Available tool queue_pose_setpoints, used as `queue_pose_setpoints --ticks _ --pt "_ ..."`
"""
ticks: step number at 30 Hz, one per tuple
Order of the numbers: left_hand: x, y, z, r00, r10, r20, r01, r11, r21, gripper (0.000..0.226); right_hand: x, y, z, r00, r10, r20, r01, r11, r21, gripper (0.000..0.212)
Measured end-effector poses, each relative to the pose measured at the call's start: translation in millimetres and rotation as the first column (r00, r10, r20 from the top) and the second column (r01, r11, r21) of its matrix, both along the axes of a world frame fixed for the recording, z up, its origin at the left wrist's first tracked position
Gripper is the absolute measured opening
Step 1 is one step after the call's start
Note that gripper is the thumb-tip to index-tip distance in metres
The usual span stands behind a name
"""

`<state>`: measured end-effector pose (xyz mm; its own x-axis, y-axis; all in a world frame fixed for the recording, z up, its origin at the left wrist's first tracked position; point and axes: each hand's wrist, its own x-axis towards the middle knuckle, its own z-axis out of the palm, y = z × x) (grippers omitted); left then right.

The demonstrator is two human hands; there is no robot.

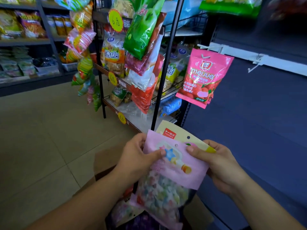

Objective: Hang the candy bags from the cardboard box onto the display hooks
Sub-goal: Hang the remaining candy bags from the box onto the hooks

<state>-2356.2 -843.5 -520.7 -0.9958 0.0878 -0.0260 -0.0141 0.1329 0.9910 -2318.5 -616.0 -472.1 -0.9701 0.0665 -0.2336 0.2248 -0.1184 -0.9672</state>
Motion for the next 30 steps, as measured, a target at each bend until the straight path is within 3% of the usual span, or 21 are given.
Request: queue_pose_setpoints --ticks 3,5,7,9,12,14,23,30 --pt "-3.7 4.3 8.6 1.000 0.011 0.001 -0.011 1.000 -0.005 0.039 -1.6 9.3 5.1 0.999 -0.051 0.016 0.051 0.999 -0.006 0.042" --pt "-7.7 5.7 15.2 0.999 0.035 -0.027 -0.036 0.998 -0.045 0.046 -1.6 14.6 9.1 0.996 -0.089 0.027 0.089 0.996 0.009 0.066" --pt "-10.8 7.8 23.3 0.997 0.062 -0.049 -0.065 0.996 -0.060 0.055 -0.8 19.4 15.0 0.992 -0.124 0.006 0.123 0.992 0.013 0.073" --pt "-11.7 12.5 34.2 0.996 0.044 -0.077 -0.049 0.997 -0.067 0.048 0.6 24.5 23.7 0.986 -0.168 -0.016 0.168 0.986 0.010 0.068" --pt "-9.7 19.4 51.8 0.987 0.007 -0.159 -0.019 0.997 -0.071 0.032 5.7 36.1 41.8 0.966 -0.249 -0.075 0.247 0.968 -0.035 0.034" --pt "-5.2 23.9 66.9 0.984 -0.015 -0.178 0.002 0.997 -0.073 0.019 12.0 47.5 55.5 0.939 -0.318 -0.135 0.320 0.947 -0.007 0.024" --pt "5.0 50.2 87.2 0.969 -0.104 -0.224 0.074 0.988 -0.139 0.016 33.4 85.3 80.5 0.852 -0.481 -0.206 0.495 0.868 0.024 0.026" --pt "7.8 78.4 102.1 0.953 -0.143 -0.267 0.111 0.985 -0.130 0.014 43.4 102.0 97.5 0.803 -0.526 -0.279 0.572 0.813 0.114 0.044"
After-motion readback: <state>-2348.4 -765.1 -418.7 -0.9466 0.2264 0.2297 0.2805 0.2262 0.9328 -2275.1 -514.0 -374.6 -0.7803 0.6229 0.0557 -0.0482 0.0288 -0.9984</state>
